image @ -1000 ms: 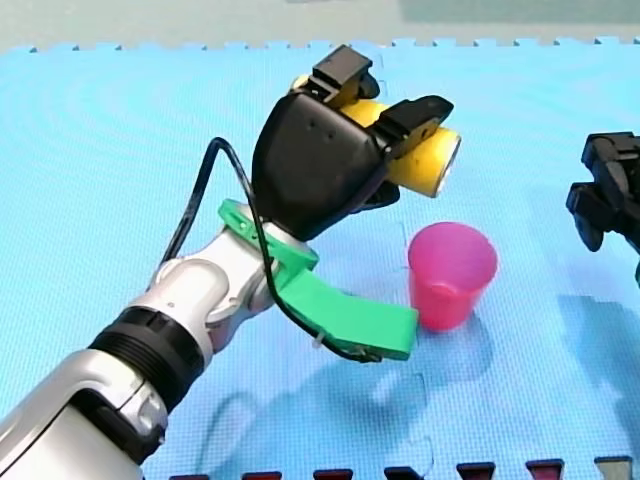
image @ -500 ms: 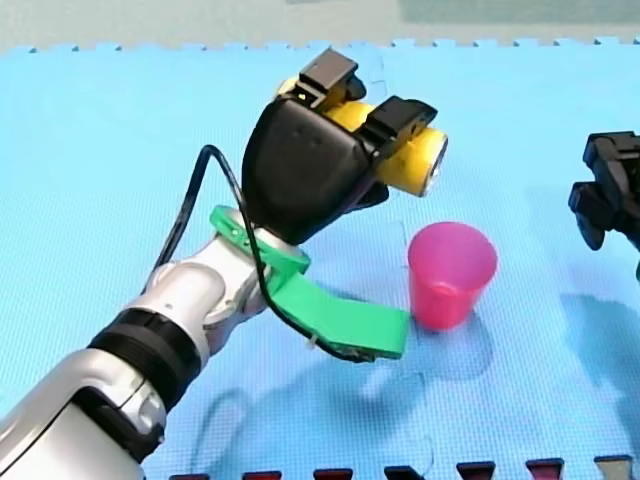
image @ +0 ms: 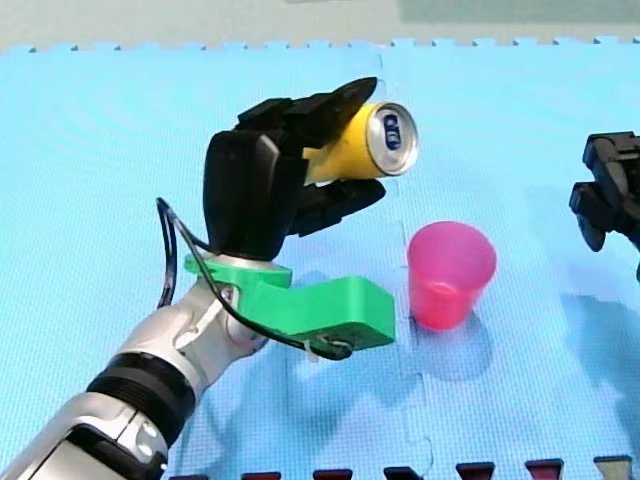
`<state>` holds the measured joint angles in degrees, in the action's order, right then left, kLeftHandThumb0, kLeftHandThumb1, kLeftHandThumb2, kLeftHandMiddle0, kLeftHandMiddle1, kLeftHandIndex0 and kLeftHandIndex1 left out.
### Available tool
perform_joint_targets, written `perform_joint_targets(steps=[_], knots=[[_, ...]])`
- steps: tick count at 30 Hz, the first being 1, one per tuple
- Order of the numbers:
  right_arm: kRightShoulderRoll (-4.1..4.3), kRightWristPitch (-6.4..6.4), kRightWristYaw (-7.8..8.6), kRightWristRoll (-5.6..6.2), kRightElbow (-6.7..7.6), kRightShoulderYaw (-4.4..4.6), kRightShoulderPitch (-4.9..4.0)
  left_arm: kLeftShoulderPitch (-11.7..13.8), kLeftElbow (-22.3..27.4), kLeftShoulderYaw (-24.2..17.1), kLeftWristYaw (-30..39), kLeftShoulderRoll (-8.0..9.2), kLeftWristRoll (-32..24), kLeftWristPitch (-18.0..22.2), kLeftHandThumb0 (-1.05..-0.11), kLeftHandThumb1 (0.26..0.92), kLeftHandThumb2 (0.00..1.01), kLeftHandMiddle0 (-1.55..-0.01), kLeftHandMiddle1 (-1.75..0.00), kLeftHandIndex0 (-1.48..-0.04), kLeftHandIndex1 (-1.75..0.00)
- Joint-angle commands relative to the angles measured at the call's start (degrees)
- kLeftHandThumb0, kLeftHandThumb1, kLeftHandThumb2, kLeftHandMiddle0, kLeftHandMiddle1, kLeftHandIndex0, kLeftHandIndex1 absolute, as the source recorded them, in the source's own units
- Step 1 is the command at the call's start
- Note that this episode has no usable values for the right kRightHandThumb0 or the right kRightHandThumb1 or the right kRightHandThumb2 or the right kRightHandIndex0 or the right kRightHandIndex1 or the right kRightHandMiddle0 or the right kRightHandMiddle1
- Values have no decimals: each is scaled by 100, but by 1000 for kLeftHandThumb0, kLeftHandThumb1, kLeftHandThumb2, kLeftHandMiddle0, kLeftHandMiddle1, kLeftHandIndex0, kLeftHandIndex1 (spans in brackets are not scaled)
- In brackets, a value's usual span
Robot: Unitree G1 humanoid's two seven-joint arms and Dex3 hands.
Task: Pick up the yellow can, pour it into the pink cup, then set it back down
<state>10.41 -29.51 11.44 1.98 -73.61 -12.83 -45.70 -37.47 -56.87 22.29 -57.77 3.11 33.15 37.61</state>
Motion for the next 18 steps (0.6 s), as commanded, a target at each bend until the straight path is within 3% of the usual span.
perform_joint_targets(steps=[1, 4, 8, 18], knots=[[40, -8, 17, 32, 14, -22, 4, 102, 7, -183, 164, -68, -200, 163, -397, 758, 1, -1277, -67, -1203, -12], [44, -6, 30, 39, 11, -31, 8, 374, 183, -473, 891, -227, -799, 465, -394, 768, 5, -1286, -55, -1212, -11], [58, 1, 55, 37, 6, -35, 4, 685, 365, -949, 2273, -583, -2135, 957, -393, 783, 8, -1283, -39, -1202, -3], [83, 16, 124, 41, 0, -40, -3, 874, 320, -1372, 3142, -734, -2624, 1221, -359, 786, 2, -1291, -22, -1196, 0]])
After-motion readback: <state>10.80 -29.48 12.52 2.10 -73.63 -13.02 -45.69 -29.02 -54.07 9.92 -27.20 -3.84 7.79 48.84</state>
